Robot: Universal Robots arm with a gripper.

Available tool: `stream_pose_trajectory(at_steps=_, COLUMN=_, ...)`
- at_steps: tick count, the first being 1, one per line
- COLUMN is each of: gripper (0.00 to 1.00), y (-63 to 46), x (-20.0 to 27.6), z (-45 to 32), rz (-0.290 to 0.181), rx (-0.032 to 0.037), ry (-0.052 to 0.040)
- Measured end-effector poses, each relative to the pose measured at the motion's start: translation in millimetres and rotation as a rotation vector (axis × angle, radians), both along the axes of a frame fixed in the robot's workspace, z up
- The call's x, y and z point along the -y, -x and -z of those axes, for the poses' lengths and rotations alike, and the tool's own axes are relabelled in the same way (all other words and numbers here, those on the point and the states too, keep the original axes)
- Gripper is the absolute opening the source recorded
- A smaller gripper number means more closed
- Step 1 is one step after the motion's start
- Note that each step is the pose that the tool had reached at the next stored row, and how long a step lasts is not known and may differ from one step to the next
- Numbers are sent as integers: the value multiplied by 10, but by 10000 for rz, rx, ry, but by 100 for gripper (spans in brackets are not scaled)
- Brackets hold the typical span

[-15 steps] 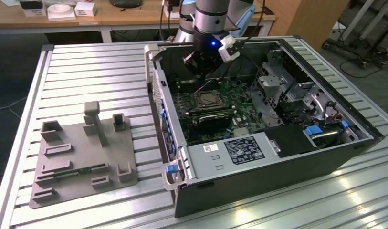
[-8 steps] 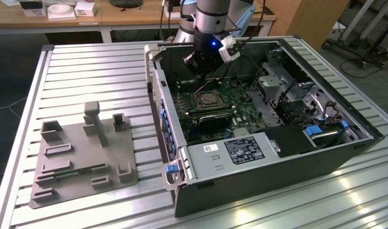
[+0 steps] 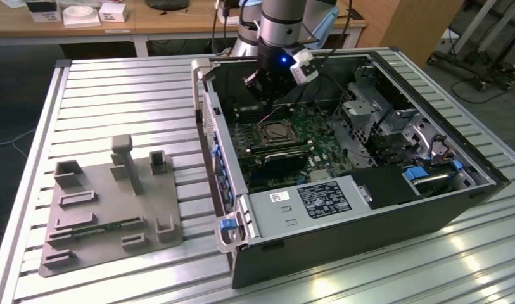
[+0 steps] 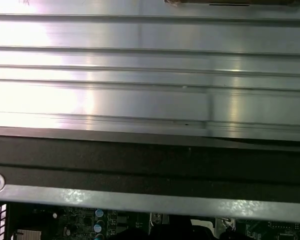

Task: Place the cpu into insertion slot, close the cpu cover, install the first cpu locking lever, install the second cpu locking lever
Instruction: 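Install the first cpu locking lever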

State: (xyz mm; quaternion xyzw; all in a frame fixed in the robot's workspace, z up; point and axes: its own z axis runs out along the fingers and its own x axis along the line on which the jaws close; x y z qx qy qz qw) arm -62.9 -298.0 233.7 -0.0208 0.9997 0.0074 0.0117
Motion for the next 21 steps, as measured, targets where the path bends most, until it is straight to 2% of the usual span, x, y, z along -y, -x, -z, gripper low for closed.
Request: stream_pose_trajectory(at_steps=21, gripper=10, y=-96, x=-58, z=92, rz=-1, rx=-70, ry=0)
